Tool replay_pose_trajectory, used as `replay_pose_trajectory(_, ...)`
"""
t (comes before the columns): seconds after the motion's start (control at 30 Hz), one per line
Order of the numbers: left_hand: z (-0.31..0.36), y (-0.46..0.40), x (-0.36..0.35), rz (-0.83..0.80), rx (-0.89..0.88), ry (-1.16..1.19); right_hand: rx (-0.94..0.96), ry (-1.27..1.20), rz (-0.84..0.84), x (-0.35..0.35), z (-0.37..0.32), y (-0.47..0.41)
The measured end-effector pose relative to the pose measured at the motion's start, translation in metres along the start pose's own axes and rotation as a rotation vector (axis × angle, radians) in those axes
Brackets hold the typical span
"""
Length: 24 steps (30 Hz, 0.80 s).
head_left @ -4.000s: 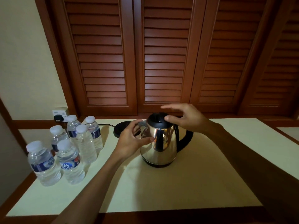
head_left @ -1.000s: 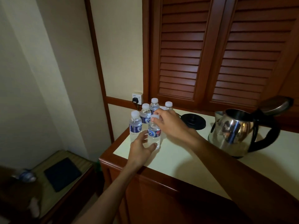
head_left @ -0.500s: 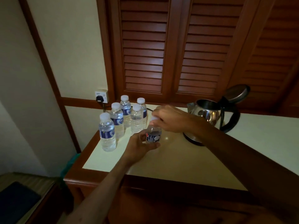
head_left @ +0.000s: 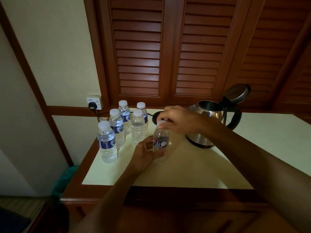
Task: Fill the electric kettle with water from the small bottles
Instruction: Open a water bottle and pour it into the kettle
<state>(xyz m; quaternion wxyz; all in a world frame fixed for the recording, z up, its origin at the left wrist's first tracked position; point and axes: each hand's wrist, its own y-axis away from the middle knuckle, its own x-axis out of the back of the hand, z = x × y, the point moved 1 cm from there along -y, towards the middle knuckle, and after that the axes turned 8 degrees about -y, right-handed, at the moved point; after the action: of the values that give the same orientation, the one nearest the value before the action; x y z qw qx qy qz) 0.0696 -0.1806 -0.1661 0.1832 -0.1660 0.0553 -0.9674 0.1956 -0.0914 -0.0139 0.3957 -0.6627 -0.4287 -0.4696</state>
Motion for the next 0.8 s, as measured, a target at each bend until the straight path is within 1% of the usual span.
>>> replay_pose_trajectory(0.1, -0.002, 0.001, -0.001, 0.020, -0.008, 0.018, 0.019, 0.002, -0.004, -0.006, 0.001, 0.000)
replay_pose_trajectory(0.17, -0.003, 0.001, -0.001, 0.018, -0.007, 0.013, 0.058, -0.007, 0.023, -0.007, 0.002, 0.004)
replay_pose_trajectory(0.3, -0.004, 0.000, 0.000, 0.010, 0.010, -0.011, 0.092, -0.124, 0.230, 0.010, 0.004, 0.019)
replay_pose_trajectory(0.37, -0.003, 0.001, -0.002, 0.016, 0.039, -0.015, 0.072, -0.166, 0.282, 0.013, 0.016, 0.031)
replay_pose_trajectory(0.43, 0.000, 0.002, -0.004, 0.036, 0.055, -0.027, -0.020, -0.201, 0.235, 0.000, 0.033, 0.051)
replay_pose_trajectory(0.57, 0.008, 0.005, -0.018, 0.085, 0.054, -0.076, -0.223, -0.212, 0.070, -0.060, 0.077, 0.104)
replay_pose_trajectory(0.67, 0.012, 0.003, -0.032, 0.131, 0.045, -0.090, -0.399, -0.229, 0.104, -0.083, 0.103, 0.133)
replay_pose_trajectory(0.73, 0.015, 0.001, -0.042, 0.167, 0.031, -0.091, -0.427, -0.182, 0.089, -0.091, 0.115, 0.141)
replay_pose_trajectory(0.8, 0.015, -0.002, -0.054, 0.214, 0.049, -0.058, -0.413, -0.139, 0.055, -0.097, 0.121, 0.144)
